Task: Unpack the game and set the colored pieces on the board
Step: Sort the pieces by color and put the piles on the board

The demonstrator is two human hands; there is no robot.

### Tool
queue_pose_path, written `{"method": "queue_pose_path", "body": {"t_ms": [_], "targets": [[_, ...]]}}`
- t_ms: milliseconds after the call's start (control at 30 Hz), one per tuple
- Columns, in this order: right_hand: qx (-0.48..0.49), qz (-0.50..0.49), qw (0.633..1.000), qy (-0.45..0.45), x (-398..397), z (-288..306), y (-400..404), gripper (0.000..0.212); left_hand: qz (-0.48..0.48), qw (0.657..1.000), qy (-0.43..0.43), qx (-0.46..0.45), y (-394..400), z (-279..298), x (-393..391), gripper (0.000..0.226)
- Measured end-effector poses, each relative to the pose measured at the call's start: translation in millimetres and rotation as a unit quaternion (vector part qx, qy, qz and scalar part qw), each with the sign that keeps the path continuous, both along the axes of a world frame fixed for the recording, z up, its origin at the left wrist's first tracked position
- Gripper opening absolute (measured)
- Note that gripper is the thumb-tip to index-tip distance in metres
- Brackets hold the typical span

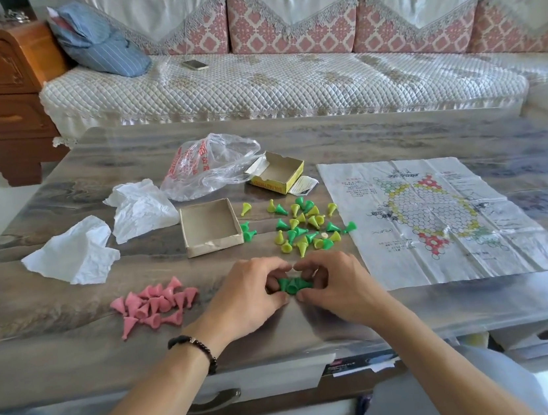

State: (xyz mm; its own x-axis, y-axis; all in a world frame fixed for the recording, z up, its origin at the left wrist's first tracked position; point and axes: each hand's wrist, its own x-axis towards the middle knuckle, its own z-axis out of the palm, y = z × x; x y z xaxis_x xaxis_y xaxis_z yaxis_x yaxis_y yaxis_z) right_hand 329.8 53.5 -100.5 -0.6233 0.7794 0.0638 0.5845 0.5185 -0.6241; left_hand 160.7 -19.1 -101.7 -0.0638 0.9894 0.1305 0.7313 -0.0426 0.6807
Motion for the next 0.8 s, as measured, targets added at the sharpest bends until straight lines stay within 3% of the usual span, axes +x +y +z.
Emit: {"method": "queue_pose_path", "body": {"t_ms": [133, 233, 400, 500, 600, 800], "targets": [[-0.036, -0.034, 0.997, 0.055, 10.2, 2.6, 9.3, 0.028, -0.021, 0.999, 0.022, -0.024, 5.2, 2.6, -8.0, 0.045], [0.016, -0.122, 0.989, 0.082, 18.7, 2.4, 25.2, 0.015, 0.005, 1.000, 0.010, -0.008, 15.6, 7.0, -17.3, 0.036], [0.077, -0.143, 0.986, 0.033, 12.7, -1.9, 38.9, 0.021, 0.104, 0.977, 0.154, 0.102, 48.5, 15.2, -30.8, 0.026], [0.085, -0.143, 0.986, 0.028, 2.9, -8.4, 39.1, 0.027, 0.094, 0.952, 0.285, 0.058, 71.8, 20.2, -39.9, 0.032], [0.080, -0.150, 0.985, 0.028, -0.1, -11.9, 41.1, 0.024, 0.070, 0.912, 0.403, -0.011, 84.0, 25.0, -44.0, 0.023], [0.072, -0.145, 0.987, 0.021, 1.4, -10.5, 45.3, 0.013, 0.035, 0.914, 0.403, -0.007, 84.4, 16.7, -44.6, 0.020]]}}
